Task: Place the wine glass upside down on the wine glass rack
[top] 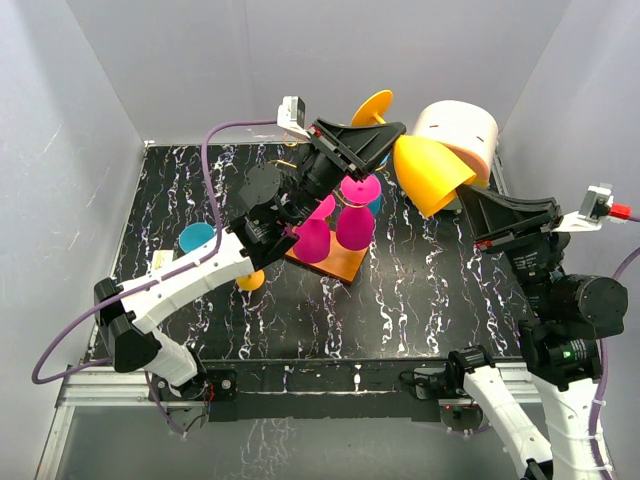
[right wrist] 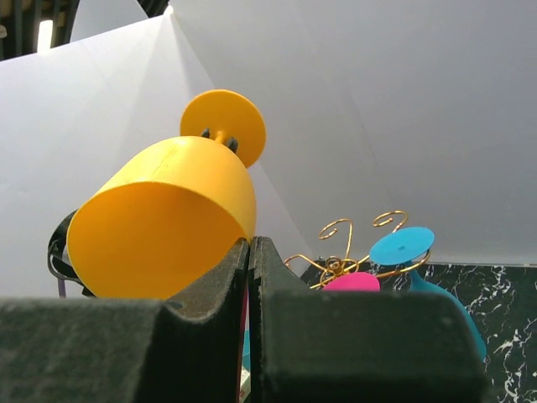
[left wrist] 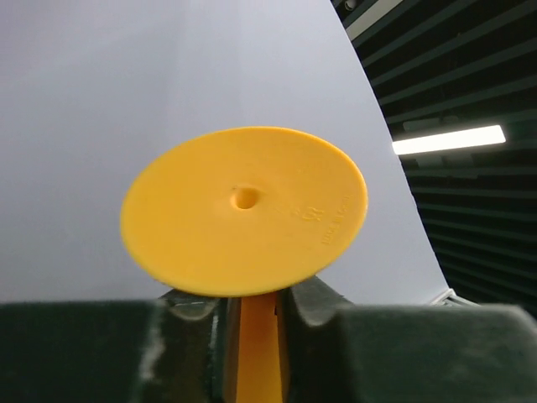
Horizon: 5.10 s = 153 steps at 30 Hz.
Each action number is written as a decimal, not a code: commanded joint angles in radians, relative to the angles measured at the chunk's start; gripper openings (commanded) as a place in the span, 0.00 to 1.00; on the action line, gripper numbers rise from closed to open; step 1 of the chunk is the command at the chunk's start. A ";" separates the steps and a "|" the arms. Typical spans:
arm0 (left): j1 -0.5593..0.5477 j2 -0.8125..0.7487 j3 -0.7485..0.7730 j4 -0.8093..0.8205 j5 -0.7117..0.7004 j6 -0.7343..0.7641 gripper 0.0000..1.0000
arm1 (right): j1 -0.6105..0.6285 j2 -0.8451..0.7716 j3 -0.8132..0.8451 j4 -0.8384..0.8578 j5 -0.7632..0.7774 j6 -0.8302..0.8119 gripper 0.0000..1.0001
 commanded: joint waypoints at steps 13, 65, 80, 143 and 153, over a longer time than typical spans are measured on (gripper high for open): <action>0.015 -0.075 0.018 0.008 -0.015 0.246 0.00 | 0.003 -0.070 0.025 -0.177 0.226 -0.024 0.35; 0.017 -0.150 -0.155 -0.208 0.720 1.305 0.00 | 0.003 0.330 0.373 -0.621 -0.559 0.189 0.35; 0.017 -0.188 -0.229 -0.268 0.709 1.055 0.22 | 0.003 0.308 0.343 -0.644 -0.535 0.196 0.00; 0.054 -0.369 -0.166 -1.028 0.380 0.201 0.00 | 0.003 0.267 0.149 -0.525 -0.500 0.125 0.57; 0.064 -0.521 -0.114 -1.321 0.129 0.259 0.00 | 0.003 0.308 0.205 -0.551 -0.423 0.084 0.57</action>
